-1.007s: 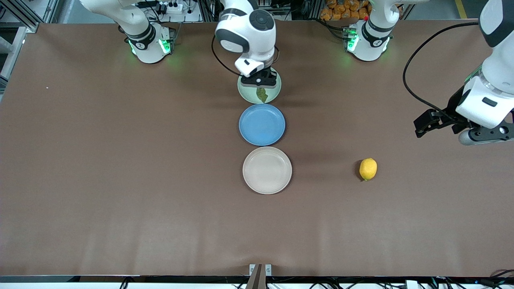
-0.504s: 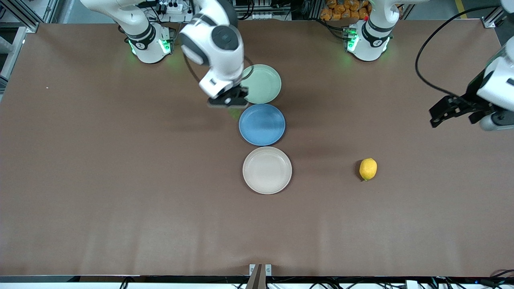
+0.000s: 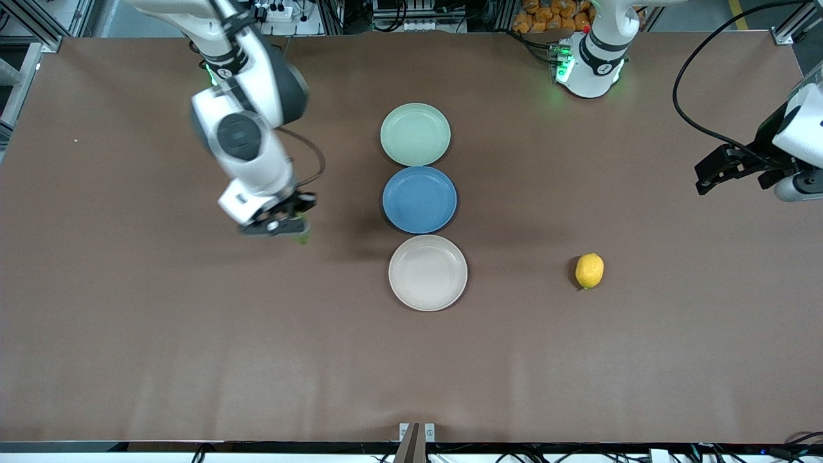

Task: Pick lemon and lettuce from plates
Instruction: 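Lift the lettuce leaf off the green plate with the right gripper, then lower the lettuce onto the table and open the right gripper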

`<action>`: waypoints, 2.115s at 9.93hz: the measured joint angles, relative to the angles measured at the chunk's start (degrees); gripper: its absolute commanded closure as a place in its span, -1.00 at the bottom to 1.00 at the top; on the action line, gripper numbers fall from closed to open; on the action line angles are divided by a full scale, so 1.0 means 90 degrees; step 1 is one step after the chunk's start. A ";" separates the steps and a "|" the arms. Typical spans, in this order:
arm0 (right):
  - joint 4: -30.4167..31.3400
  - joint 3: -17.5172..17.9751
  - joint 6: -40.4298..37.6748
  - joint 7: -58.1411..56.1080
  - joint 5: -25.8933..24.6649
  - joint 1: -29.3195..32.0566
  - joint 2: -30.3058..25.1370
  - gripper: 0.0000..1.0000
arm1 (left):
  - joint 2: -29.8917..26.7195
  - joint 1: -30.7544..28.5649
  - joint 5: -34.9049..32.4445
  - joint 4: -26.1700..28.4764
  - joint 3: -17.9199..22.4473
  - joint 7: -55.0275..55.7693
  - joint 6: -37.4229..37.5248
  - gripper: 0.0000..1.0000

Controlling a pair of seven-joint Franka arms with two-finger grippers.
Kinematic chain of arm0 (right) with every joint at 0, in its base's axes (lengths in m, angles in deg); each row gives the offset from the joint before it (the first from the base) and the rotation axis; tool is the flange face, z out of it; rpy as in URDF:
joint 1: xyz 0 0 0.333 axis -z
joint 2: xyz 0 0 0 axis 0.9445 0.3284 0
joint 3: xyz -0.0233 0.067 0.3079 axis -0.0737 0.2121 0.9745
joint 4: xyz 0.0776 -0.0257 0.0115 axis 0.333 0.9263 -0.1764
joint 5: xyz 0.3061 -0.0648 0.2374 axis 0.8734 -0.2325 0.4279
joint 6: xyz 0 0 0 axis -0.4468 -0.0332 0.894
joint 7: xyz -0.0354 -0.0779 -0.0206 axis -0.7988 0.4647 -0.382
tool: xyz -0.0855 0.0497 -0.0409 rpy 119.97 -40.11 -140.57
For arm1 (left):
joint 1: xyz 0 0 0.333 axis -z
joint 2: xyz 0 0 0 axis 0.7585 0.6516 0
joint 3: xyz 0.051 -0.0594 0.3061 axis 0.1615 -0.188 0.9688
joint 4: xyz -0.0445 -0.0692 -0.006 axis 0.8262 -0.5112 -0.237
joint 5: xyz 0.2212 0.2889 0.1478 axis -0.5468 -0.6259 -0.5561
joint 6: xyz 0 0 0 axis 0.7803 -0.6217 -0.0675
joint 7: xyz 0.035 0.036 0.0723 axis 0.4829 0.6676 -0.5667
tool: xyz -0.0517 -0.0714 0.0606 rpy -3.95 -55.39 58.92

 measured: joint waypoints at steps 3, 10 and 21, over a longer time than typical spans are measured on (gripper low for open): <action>0.0080 -0.0922 -0.0031 -0.1376 0.0062 0.0253 -0.0042 1.00 | 0.0010 0.0027 0.0000 0.0016 -0.0039 0.0000 0.0000 -1.00; 0.1730 -0.1692 0.2218 -0.2775 0.0087 0.1005 0.0023 1.00 | 0.0011 0.0044 0.0000 0.0019 -0.0041 0.0000 0.0000 -1.00; 0.1942 -0.1674 0.3416 -0.2764 0.0098 0.1527 0.0855 -1.00 | 0.0011 0.0031 0.0000 0.0023 -0.0034 0.0000 0.0000 -1.00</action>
